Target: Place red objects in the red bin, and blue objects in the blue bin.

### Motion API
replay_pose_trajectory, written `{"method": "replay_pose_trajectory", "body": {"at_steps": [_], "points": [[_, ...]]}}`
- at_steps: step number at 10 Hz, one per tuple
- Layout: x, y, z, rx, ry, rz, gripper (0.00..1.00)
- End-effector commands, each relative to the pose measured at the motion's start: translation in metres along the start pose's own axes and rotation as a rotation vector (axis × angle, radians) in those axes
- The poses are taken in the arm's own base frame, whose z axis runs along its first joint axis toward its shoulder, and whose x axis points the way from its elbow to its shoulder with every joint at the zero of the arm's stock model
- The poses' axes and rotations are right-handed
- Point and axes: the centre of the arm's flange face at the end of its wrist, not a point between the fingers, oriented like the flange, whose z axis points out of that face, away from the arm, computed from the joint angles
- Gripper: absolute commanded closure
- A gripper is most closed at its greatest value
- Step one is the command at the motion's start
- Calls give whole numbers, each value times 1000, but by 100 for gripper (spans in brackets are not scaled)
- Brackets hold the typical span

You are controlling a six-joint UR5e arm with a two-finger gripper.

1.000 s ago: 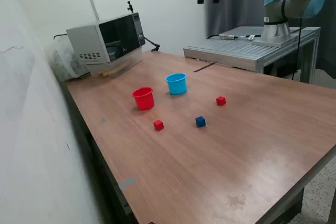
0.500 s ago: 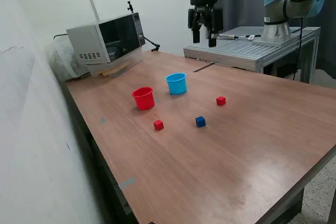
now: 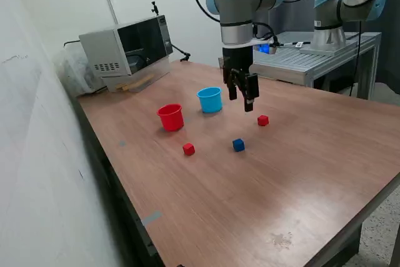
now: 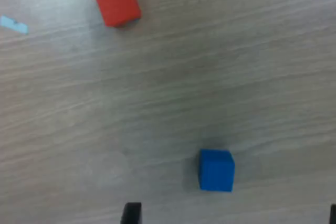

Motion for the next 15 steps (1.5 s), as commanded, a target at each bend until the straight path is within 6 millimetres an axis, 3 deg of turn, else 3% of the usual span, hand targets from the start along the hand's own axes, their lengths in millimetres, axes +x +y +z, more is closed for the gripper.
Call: {"method": "replay_pose_trajectory", "body": {"at_steps": [1, 4, 8, 12, 13, 15], "points": [[6, -1, 36, 26, -10, 15, 0], [13, -3, 71, 53, -20, 52, 0], [20, 18, 85, 31, -14, 92, 0], [16, 22, 99, 26, -12, 104, 0], [16, 21, 104, 30, -13, 104, 100], [14, 22, 107, 31, -12, 107, 100]]}}
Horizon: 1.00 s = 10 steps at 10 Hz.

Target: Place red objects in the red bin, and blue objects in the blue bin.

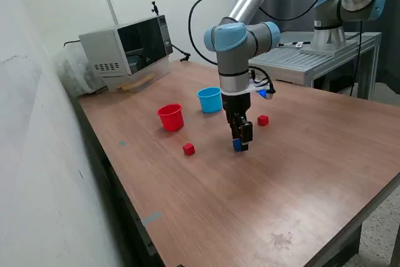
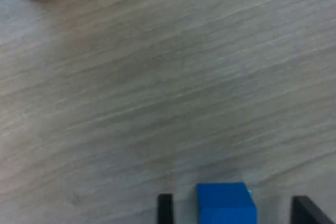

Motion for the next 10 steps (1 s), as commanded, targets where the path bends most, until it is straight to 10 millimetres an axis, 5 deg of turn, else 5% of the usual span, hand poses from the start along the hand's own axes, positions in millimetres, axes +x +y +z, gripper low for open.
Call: {"method": "replay_pose_trajectory", "body": {"at_steps": [1, 3, 5, 6, 9, 10], "points": [[-1, 1, 2, -1, 1, 0, 100], [1, 4, -2, -14, 6, -10, 100], [-1, 7, -26, -40, 11, -67, 100], [-2, 7, -76, -93, 35, -77, 100], [-21, -13, -168, -124, 45, -95, 100], [-43, -16, -192, -130, 44, -78, 100]]}}
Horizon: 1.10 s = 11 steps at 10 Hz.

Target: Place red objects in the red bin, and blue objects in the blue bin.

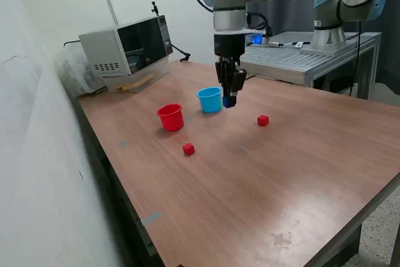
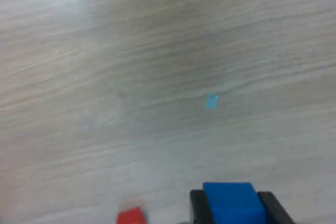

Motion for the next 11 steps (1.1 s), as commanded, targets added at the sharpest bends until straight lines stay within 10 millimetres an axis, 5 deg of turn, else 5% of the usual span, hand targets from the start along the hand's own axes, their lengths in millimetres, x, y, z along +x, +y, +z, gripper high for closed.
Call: {"method": "replay_pose_trajectory", "body": {"at_steps": [1, 3, 4, 6, 11], "points": [[-44, -9, -56, -5, -9, 25, 100], [-119, -3, -46, 28, -61, 112, 100], [-176, 6, -32, 59, -85, 193, 100], [-237, 6, -10, 106, -102, 246, 100], [-270, -16, 28, 161, -107, 251, 100]]}}
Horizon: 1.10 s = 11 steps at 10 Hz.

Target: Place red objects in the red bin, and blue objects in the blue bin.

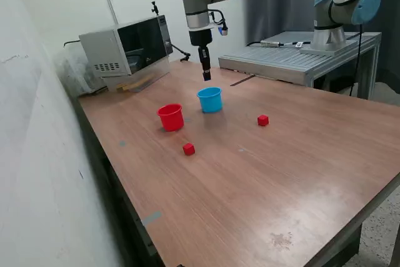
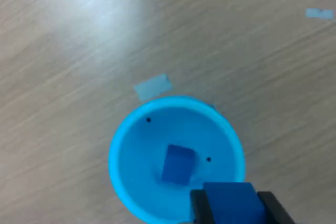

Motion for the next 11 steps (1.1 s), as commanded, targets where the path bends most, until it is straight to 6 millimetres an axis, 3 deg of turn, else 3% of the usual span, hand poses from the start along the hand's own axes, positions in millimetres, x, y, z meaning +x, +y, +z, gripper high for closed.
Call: {"method": "replay_pose_trajectory", "body": {"at_steps": [1, 4, 7, 8, 10, 11], "points": [[-6, -5, 27, 15, -3, -2, 100], [-18, 7, 47, 28, -9, 22, 100], [-24, 10, 49, 23, -8, 33, 100], [-26, 10, 49, 25, -8, 34, 0], [-23, 6, 45, 22, -9, 10, 0], [-22, 3, 33, 9, -6, 0, 0]]}}
